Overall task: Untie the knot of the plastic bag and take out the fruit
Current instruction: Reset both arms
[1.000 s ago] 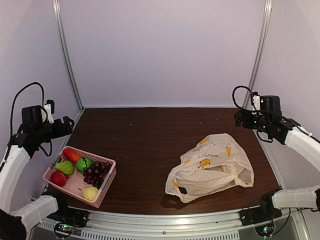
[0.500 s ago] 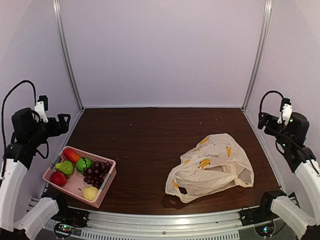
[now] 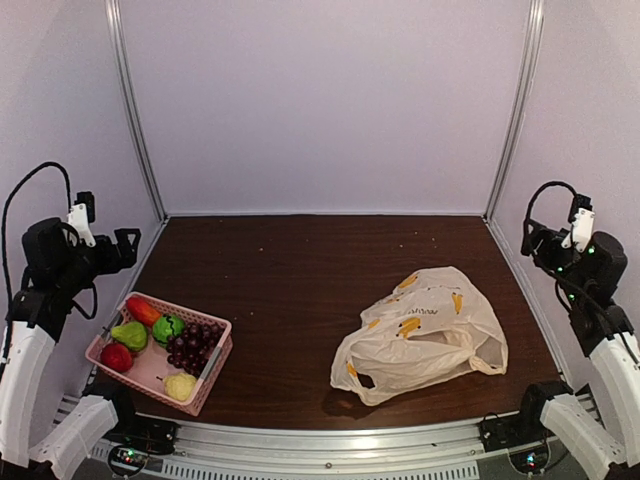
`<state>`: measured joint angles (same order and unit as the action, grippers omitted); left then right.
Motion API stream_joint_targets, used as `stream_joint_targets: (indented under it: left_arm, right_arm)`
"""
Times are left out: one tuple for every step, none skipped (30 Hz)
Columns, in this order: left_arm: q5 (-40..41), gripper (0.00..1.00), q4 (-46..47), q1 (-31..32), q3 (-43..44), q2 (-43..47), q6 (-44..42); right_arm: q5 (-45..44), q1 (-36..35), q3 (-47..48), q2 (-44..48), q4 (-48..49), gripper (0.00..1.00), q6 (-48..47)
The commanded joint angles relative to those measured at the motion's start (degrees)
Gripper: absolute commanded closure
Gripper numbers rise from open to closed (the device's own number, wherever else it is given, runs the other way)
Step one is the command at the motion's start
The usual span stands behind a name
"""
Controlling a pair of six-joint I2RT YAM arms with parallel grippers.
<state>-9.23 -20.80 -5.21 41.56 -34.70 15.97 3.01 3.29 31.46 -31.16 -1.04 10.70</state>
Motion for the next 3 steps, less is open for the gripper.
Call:
stream_joint_targets:
  left_arm:
    - [-0.1,0.02,2.0,-0.5,-0.4,0.2,0.1]
    - [0.0,0.02,1.9,-0.5,-0.4,0.1,0.2]
    - [0.0,0.02,1.8,-0.5,-0.3,0.1,0.2]
  right_arm:
    - [0.7,0.3,-0.4,-0.1,0.8,0.00,-0.2]
    - [0.7,0.3,-0.4,-0.1,0.7,0.00,-0.2]
    - [0.7,0.3,-0.4,-0.2,0.7,0.00,-0.3]
